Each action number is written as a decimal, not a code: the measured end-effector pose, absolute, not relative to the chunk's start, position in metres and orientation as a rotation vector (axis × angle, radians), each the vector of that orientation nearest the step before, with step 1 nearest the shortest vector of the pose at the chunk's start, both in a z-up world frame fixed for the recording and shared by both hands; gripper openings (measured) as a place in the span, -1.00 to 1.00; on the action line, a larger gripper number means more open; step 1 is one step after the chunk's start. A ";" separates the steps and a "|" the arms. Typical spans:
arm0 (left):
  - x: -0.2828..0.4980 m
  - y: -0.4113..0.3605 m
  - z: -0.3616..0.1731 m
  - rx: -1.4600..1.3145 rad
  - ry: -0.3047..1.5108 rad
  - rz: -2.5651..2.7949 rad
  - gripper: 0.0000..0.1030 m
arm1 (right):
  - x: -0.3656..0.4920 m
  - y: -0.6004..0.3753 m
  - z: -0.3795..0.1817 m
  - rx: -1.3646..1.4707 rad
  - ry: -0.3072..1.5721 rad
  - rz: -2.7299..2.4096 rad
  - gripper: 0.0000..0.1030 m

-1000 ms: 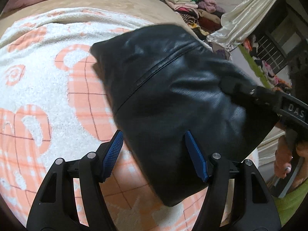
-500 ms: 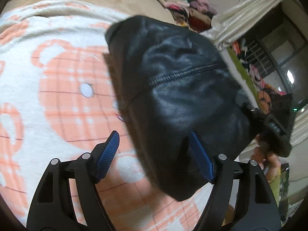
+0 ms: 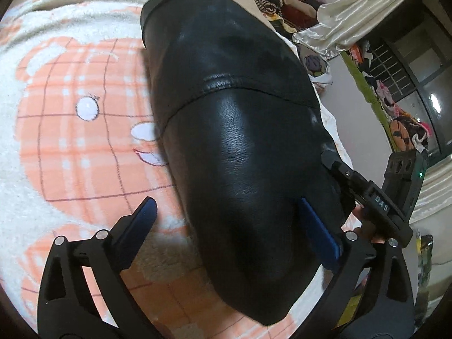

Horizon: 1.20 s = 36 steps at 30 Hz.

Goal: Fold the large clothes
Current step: 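Lay the folded bundle down and open the right tool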

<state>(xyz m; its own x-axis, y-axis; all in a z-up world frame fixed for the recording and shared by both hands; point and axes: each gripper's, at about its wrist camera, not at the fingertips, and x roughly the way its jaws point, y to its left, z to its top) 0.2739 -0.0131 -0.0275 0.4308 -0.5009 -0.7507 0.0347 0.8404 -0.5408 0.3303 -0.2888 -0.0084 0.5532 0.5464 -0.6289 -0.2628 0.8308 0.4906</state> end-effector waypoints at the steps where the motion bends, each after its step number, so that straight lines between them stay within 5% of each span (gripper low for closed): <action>1: 0.274 -0.015 -0.028 -0.490 1.084 -0.352 0.82 | 0.329 -0.293 -0.008 0.371 0.865 0.470 0.30; 7: 0.280 -0.016 -0.030 -0.524 1.090 -0.364 0.83 | 0.315 -0.327 0.000 0.551 0.848 0.499 0.42; 14: 0.283 -0.016 -0.036 -0.553 1.102 -0.391 0.83 | 0.318 -0.321 -0.035 0.665 1.010 0.563 -0.05; 23: 0.298 -0.013 -0.021 -0.402 1.102 -0.348 0.83 | 0.273 -0.282 -0.029 0.683 0.985 0.477 -0.13; 25: 0.297 -0.010 -0.025 -0.402 1.109 -0.350 0.83 | 0.271 -0.274 -0.025 0.597 0.975 0.428 -0.06; 29: 0.291 -0.006 -0.032 -0.440 1.098 -0.349 0.83 | 0.273 -0.279 -0.014 0.577 0.988 0.446 0.64; 32: 0.288 -0.006 -0.031 -0.429 1.085 -0.341 0.83 | 0.277 -0.297 0.016 0.610 0.850 0.412 0.85; 36: 0.286 -0.014 -0.024 -0.368 1.066 -0.320 0.83 | 0.319 -0.300 0.036 0.572 0.842 0.377 0.86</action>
